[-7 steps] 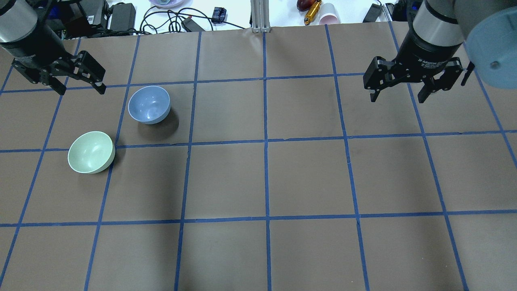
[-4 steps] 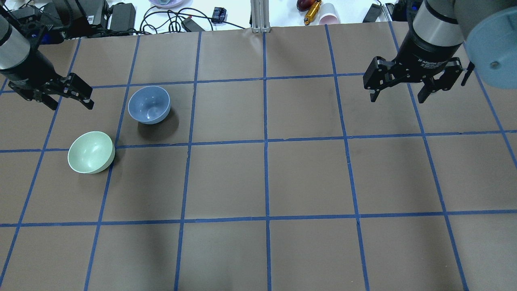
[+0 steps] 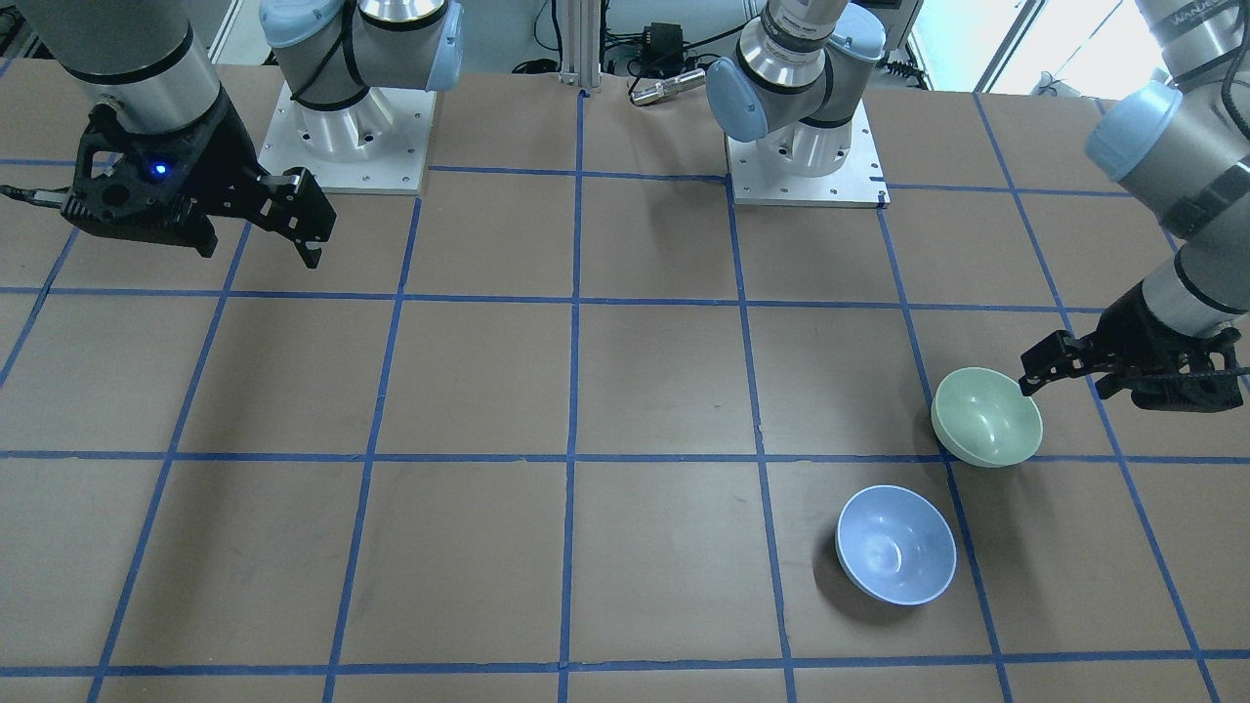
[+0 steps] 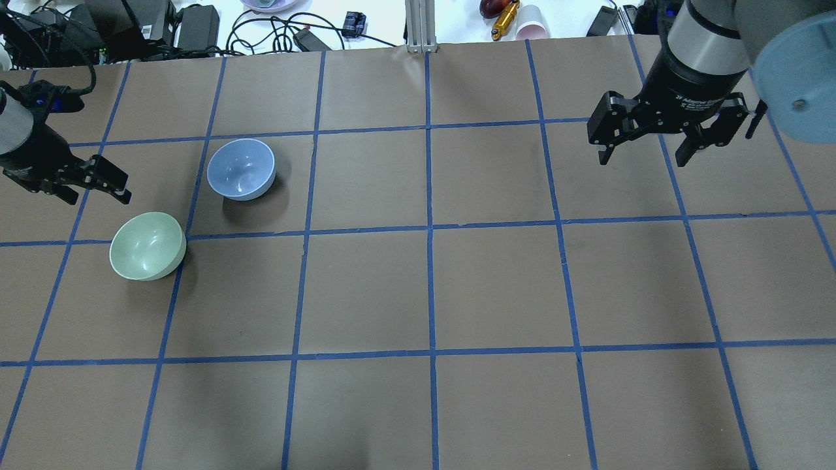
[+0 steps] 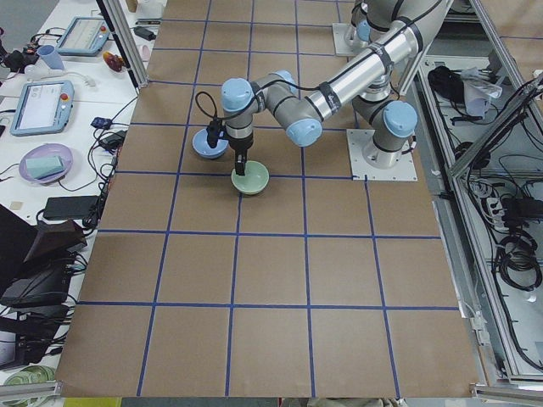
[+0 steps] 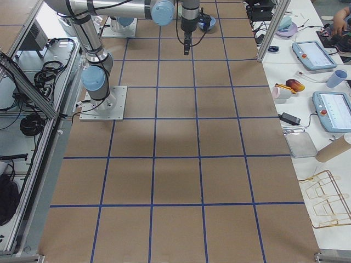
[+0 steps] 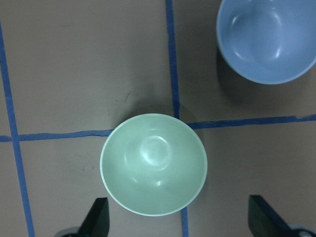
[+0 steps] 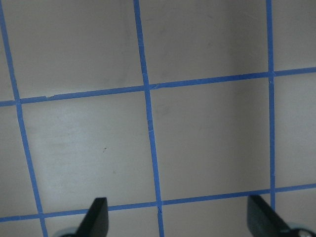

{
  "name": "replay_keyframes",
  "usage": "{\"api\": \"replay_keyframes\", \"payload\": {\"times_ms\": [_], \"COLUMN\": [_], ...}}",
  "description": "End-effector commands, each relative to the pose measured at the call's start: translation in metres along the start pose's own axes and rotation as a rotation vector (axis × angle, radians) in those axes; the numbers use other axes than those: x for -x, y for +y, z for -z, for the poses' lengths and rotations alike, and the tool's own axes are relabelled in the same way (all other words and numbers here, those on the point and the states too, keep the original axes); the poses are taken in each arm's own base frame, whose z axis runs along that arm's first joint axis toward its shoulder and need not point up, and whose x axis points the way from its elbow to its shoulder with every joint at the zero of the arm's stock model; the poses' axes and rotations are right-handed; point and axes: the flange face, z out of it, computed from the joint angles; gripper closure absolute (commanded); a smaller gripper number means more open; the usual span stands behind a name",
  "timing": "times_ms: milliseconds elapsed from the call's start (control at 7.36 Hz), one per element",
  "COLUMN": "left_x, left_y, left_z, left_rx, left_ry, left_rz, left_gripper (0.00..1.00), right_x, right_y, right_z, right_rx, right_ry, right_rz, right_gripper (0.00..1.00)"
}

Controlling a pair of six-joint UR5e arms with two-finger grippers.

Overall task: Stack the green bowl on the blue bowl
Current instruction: 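Move the left gripper toward the pale green bowl and lower it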

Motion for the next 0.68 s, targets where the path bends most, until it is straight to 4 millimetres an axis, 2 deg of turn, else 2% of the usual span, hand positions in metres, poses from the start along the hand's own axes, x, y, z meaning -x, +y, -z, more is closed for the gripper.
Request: {"api": "replay_keyframes", "payload": {"times_ms": [0, 136, 544], "left_x": [0.027, 0.028, 0.029], "left_y": [0.008, 0.006, 0.005], "left_z": [-0.036, -0.050, -0.084], "left_rx": [0.024, 0.045, 0.029], "left_ry": [0.019, 0.035, 0.024], "left_rz": [0.007, 0.009, 0.007], "left_gripper": [0.03, 0.07, 0.05], "right_x": [0.000, 0.000, 0.000], "right_y": [0.000, 0.000, 0.000], "right_z": [0.000, -0.001, 0.000], "right_rx": [0.000, 0.001, 0.000], "right_ry": [-0.002, 0.000, 0.000], "right_rz": [0.000, 0.000, 0.000], "right_gripper": [0.00, 0.00, 0.00]}}
